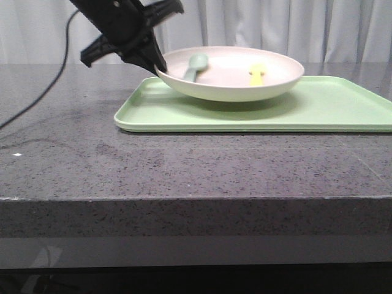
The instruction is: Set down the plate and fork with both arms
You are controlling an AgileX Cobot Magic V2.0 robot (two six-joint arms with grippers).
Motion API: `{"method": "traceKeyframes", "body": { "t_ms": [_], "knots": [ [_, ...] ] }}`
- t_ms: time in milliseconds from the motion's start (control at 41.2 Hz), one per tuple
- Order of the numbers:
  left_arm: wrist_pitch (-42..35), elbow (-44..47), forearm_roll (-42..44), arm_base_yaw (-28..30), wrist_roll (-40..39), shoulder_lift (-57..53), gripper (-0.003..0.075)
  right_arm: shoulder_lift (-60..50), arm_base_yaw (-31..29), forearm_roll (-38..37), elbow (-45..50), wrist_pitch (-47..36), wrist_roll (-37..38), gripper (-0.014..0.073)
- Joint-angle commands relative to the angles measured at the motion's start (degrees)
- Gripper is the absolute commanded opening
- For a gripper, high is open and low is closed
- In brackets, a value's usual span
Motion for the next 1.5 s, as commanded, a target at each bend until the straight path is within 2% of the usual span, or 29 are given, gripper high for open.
{"method": "traceKeyframes", "body": {
  "t_ms": [0,340,461,607,679,801,946,1092,1286,1480],
  "knots": [
    [-4.08,-1.98,-0.89,-1.60,-3.48,-2.01,-0.0020,0.88,-0.34,-0.40,-1.88,-4.33,-0.54,0.0419],
    [-3.16,-1.84,-1.25,-3.49,-4.55,-1.26,-0.0013,0.88,-0.34,-0.40,-1.88,-4.33,-0.54,0.0419],
    [-2.18,-1.84,-1.35,-3.49,-4.55,-1.26,0.0076,0.88,-0.34,-0.40,-1.88,-4.33,-0.54,0.0419],
    [-1.34,-1.84,-1.96,-3.49,-4.55,-1.26,0.0249,0.88,-0.34,-0.40,-1.88,-4.33,-0.54,0.0419],
    [-0.28,-1.97,-1.85,-3.49,-4.55,-1.49,0.0283,0.88,-0.34,-0.40,-1.88,-4.33,-0.54,0.0419],
    [1.92,-2.11,0.81,-3.00,-4.34,-3.41,0.0283,0.88,-0.34,-0.40,-1.88,-4.33,-0.54,0.0419],
    [4.93,-2.11,8.07,-2.19,-4.04,-8.23,0.0283,0.88,-0.34,-0.40,-1.88,-4.33,-0.54,0.0419],
    [8.73,-2.11,16.53,-2.19,1.23,-15.29,0.0283,0.88,-0.34,-0.40,-1.88,-4.33,-0.54,0.0419],
    [14.86,-0.41,17.13,-2.19,14.64,-25.25,0.0283,0.88,-0.34,-0.40,-1.88,-4.33,-0.54,0.0419],
    [11.24,10.17,17.25,-2.19,15.68,-37.18,0.0283,0.88,-0.34,-0.40,-1.88,-4.33,-0.54,0.0419]
  ]
}}
